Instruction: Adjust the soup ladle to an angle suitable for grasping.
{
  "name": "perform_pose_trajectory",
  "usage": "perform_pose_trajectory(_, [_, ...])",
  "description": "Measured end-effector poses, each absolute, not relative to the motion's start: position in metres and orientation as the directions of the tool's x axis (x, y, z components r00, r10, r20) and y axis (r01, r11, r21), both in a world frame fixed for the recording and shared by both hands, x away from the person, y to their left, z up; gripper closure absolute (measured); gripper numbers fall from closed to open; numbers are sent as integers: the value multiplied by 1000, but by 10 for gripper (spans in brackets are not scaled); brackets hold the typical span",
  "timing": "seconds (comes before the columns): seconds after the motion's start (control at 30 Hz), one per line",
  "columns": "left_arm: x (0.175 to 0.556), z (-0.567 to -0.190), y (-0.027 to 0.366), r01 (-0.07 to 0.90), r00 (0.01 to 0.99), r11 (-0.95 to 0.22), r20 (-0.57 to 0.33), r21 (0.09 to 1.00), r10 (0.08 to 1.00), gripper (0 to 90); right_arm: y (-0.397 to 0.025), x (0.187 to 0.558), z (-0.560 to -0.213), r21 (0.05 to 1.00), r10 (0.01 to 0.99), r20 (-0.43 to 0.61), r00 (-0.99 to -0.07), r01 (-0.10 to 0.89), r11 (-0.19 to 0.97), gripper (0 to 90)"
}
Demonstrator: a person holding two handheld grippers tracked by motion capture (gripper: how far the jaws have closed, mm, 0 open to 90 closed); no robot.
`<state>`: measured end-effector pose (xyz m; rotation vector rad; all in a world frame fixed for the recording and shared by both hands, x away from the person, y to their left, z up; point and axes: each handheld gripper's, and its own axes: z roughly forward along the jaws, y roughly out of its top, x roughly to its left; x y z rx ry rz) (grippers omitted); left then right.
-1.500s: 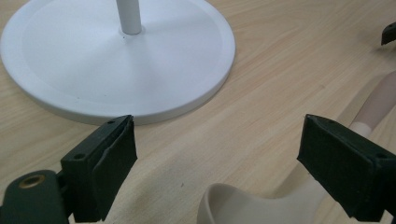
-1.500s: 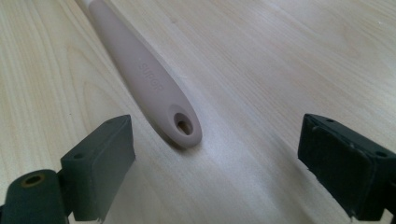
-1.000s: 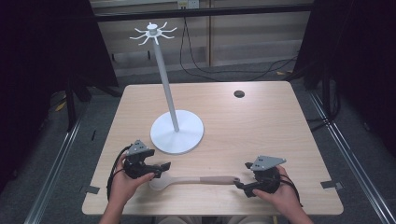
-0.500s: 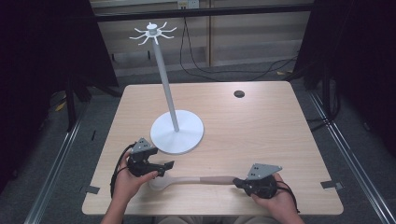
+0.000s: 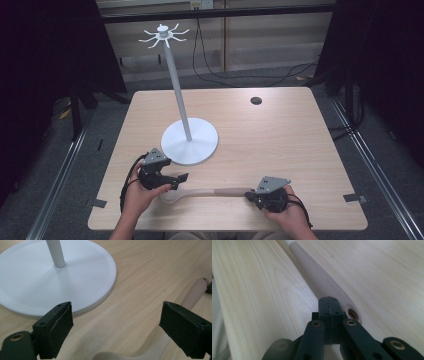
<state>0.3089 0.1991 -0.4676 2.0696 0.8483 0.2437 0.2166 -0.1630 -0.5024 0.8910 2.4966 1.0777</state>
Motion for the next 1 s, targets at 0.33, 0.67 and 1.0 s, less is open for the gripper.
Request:
perform_pose_trajectory(0.33, [307, -468, 206, 490, 735, -382, -136, 783, 664, 111, -164, 232, -505, 742, 681, -17, -732, 448, 500, 900])
perform_pose_trajectory(0.67, [307, -466, 209, 493, 729, -372, -140, 787, 670, 111, -162, 253, -506, 745, 721, 28, -692, 495, 446, 900])
perform_pose_trajectory(1.0, [308, -465, 207, 487, 729, -370, -134, 791, 672, 111, -157, 271, -507, 752, 746, 5, -666, 494, 436, 900])
